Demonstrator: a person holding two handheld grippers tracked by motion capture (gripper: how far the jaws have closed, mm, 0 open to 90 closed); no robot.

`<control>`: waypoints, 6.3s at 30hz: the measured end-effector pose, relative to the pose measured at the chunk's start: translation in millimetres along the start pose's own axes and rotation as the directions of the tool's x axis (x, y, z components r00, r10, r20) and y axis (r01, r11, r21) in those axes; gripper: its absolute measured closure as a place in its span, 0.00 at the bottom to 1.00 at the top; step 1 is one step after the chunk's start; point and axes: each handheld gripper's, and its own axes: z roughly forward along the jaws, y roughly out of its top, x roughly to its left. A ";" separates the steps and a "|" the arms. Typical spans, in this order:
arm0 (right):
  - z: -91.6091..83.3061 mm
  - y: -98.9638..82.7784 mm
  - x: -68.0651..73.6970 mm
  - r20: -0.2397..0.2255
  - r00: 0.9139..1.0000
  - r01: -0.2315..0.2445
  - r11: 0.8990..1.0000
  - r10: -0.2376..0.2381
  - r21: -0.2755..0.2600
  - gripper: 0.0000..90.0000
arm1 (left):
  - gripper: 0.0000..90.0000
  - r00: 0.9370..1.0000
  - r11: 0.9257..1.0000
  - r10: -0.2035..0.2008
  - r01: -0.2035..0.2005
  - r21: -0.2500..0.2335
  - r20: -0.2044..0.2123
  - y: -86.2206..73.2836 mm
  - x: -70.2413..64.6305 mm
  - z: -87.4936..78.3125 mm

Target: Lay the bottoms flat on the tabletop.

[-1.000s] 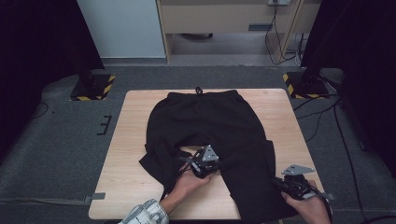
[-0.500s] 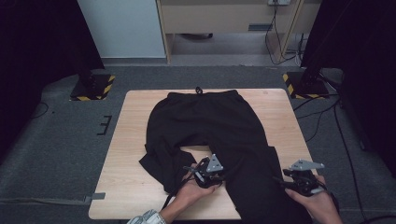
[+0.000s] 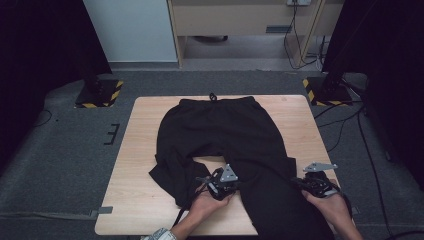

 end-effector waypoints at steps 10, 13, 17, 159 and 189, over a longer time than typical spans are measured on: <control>-24.3 -11.7 7.1 -0.058 0.997 0.048 0.998 -0.045 0.048 0.99 | 0.95 0.999 1.000 0.012 -0.013 0.028 0.046 -0.7 -9.9 -3.3; -28.3 -13.6 14.4 -0.077 0.995 0.072 0.995 -0.067 0.062 0.96 | 0.89 0.999 1.000 0.014 -0.015 0.017 0.044 -2.6 -11.2 -6.2; -34.5 -10.9 18.2 -0.065 0.995 0.073 0.997 -0.071 0.037 0.74 | 0.75 0.999 0.999 0.032 -0.031 -0.007 0.024 -3.9 -13.2 -9.6; 89.6 126.0 156.6 -0.196 0.946 0.236 0.962 -0.260 -0.136 0.64 | 0.52 0.841 0.975 -0.219 0.204 -0.085 -0.494 -104.7 147.3 -163.4; 114.5 126.1 203.8 -0.235 0.924 0.282 0.953 -0.301 -0.113 0.62 | 0.99 0.857 0.966 -0.256 0.211 -0.148 -0.447 -21.5 206.4 -160.1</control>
